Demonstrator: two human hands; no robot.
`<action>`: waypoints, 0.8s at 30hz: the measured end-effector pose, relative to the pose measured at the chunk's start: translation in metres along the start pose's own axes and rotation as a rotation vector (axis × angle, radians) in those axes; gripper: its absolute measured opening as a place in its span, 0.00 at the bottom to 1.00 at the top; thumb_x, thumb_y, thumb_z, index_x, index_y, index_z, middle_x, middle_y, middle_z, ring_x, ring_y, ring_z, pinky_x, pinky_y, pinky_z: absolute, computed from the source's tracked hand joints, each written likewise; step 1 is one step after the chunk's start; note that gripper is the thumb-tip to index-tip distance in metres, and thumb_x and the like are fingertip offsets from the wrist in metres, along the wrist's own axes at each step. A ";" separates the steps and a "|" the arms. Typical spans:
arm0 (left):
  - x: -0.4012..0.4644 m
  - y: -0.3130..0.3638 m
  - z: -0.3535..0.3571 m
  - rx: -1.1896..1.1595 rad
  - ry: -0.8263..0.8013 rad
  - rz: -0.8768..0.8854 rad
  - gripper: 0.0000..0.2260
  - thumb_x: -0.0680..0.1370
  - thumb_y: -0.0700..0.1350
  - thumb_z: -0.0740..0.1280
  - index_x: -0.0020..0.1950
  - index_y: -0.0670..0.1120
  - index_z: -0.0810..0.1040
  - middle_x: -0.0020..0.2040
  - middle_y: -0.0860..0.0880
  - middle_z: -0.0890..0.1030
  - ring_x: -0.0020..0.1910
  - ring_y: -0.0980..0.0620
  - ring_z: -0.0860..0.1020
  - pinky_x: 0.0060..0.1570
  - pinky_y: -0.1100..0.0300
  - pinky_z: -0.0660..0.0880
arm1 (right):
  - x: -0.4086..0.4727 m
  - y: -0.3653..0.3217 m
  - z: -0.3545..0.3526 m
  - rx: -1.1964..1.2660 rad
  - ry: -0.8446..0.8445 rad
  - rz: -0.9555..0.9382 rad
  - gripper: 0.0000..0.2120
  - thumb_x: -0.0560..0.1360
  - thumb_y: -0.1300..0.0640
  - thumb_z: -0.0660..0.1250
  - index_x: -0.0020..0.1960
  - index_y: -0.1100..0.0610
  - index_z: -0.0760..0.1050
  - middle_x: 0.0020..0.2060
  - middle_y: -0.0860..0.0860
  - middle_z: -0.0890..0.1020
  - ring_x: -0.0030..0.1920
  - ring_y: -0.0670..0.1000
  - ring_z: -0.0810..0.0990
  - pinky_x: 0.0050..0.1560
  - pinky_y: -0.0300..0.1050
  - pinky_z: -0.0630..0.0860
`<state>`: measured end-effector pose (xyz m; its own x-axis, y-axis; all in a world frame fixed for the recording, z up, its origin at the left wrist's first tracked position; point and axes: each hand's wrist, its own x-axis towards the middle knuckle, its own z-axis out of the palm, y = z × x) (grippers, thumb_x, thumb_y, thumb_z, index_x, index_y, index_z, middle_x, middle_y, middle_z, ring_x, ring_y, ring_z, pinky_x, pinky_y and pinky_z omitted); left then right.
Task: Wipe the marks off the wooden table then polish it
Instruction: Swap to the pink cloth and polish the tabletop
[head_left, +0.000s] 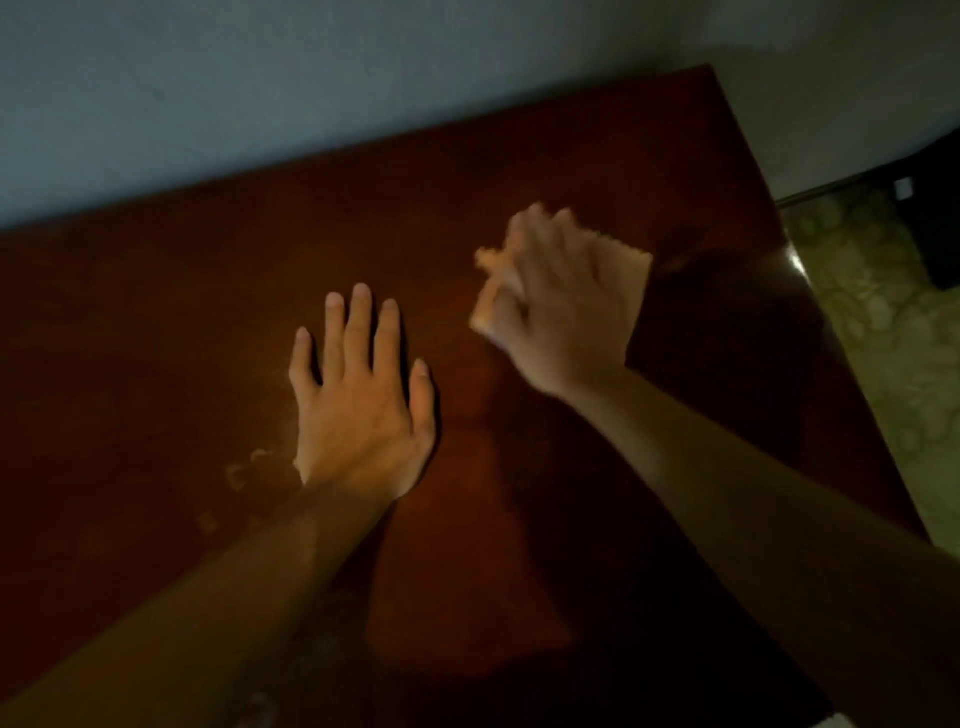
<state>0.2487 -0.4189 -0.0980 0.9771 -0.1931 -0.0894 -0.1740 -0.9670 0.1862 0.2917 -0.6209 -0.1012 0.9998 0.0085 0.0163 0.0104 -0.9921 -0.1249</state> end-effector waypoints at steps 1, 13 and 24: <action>0.000 0.001 -0.001 -0.003 0.001 0.007 0.28 0.84 0.56 0.45 0.81 0.44 0.55 0.82 0.43 0.53 0.81 0.45 0.47 0.77 0.41 0.47 | 0.018 0.004 -0.001 0.024 0.008 0.106 0.32 0.82 0.40 0.45 0.81 0.55 0.59 0.81 0.55 0.61 0.81 0.57 0.55 0.79 0.57 0.51; 0.001 0.000 -0.007 -0.034 -0.071 0.016 0.29 0.83 0.56 0.43 0.82 0.45 0.50 0.82 0.43 0.46 0.81 0.45 0.40 0.77 0.44 0.38 | 0.041 -0.018 -0.001 -0.004 -0.074 -0.166 0.33 0.81 0.38 0.45 0.81 0.54 0.59 0.80 0.54 0.62 0.81 0.57 0.56 0.79 0.58 0.53; 0.000 0.000 -0.003 -0.061 0.014 -0.026 0.26 0.83 0.57 0.50 0.78 0.45 0.61 0.80 0.43 0.61 0.80 0.46 0.52 0.77 0.44 0.49 | 0.081 -0.056 0.000 0.015 -0.056 -0.107 0.32 0.83 0.41 0.46 0.82 0.56 0.55 0.82 0.55 0.56 0.82 0.58 0.50 0.81 0.57 0.46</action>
<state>0.2490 -0.4184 -0.0949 0.9829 -0.1654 -0.0813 -0.1414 -0.9596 0.2431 0.3725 -0.5650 -0.0925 0.9922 0.1221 -0.0251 0.1174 -0.9832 -0.1398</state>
